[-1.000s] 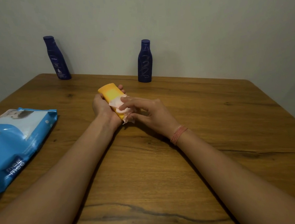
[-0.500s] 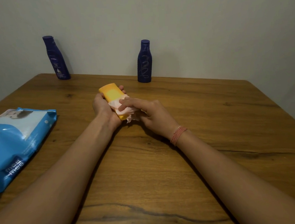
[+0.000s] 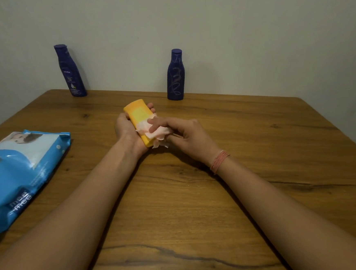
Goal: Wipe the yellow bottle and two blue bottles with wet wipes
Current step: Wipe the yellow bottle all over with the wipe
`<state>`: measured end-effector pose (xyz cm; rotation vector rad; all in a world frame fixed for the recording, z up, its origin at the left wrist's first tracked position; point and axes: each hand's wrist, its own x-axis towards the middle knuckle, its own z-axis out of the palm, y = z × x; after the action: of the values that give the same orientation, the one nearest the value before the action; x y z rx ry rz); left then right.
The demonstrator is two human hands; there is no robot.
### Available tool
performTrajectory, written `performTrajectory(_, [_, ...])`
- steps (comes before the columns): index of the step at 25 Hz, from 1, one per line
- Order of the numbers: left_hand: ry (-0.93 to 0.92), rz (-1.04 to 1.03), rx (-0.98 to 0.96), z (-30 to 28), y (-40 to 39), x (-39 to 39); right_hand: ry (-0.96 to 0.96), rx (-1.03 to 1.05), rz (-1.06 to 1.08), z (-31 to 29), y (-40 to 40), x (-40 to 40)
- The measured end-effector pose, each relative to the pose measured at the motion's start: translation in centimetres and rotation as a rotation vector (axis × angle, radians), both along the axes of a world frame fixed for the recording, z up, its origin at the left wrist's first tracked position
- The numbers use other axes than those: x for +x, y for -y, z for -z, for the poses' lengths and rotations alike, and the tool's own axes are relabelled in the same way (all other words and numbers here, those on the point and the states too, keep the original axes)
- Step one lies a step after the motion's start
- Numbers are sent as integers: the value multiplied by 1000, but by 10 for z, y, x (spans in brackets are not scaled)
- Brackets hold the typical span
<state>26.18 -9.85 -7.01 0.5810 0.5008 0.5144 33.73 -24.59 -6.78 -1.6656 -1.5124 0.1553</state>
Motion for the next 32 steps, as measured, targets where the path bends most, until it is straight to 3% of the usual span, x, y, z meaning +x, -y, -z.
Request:
performTrajectory(8, [-66,-92,62,2,3,5,56,-45,126,5,-6,-10])
performTrajectory(14, [-164,-203,186,0,2,1,27,47,159,7,-6,-9])
performTrajectory(16, [-152,-192,218,0,3,0,-65,17,125,6,-6,-8])
performTrajectory(20, [-86,-54,380,0,15,3,-482,-70,33,4,-7,-5])
performTrajectory(26, [-28,192,818,5,35,11,-830,182,114,5,-6,6])
performTrajectory(29, [23,243,819,2,38,9,-864,199,142,5,-7,10])
performTrajectory(32, [4,149,770,-1,35,7,-916,119,35,4,-8,11])
